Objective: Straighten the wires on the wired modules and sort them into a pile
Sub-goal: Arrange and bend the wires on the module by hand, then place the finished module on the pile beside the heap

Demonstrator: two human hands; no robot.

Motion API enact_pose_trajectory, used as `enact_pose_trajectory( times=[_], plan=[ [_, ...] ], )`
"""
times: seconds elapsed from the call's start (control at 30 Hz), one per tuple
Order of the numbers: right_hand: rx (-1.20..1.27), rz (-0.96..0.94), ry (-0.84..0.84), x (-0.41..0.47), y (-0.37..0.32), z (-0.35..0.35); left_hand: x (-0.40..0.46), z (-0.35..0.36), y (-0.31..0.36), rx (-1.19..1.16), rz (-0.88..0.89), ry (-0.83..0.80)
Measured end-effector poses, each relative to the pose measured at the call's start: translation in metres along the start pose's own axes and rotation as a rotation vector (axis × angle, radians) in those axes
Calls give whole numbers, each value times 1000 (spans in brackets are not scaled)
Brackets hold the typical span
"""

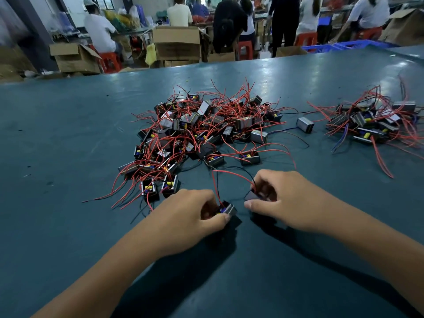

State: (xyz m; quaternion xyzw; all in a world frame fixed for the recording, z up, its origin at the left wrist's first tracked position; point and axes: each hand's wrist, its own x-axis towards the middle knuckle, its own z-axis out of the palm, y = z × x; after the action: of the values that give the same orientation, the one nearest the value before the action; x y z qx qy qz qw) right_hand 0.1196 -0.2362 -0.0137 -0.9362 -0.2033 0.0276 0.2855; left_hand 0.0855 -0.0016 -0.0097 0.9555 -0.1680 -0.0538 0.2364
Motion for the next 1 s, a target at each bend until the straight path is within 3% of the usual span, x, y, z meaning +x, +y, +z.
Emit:
enact_pose_trajectory(
  times=[0.13, 0.27, 0.5, 0.67, 0.87, 1.0],
  plan=[
    [480, 50, -40, -2, -11, 6, 5, 6, 6, -399, 24, 157],
    [679, 60, -91, -1, -14, 9, 7, 12, 9, -475, 48, 232],
    [367, 3, 46, -2, -17, -2, 2, 17, 14, -536, 158, 202],
    [598, 185, 156, 7, 7, -32, 2, 6, 8, -459, 237, 462],
    [352, 330, 339, 36, 56, -91, 11, -15, -5, -413, 150, 696],
    [-55, 520, 545, 66, 104, -147, 14, -27, -21, -433, 50, 774]
  ],
)
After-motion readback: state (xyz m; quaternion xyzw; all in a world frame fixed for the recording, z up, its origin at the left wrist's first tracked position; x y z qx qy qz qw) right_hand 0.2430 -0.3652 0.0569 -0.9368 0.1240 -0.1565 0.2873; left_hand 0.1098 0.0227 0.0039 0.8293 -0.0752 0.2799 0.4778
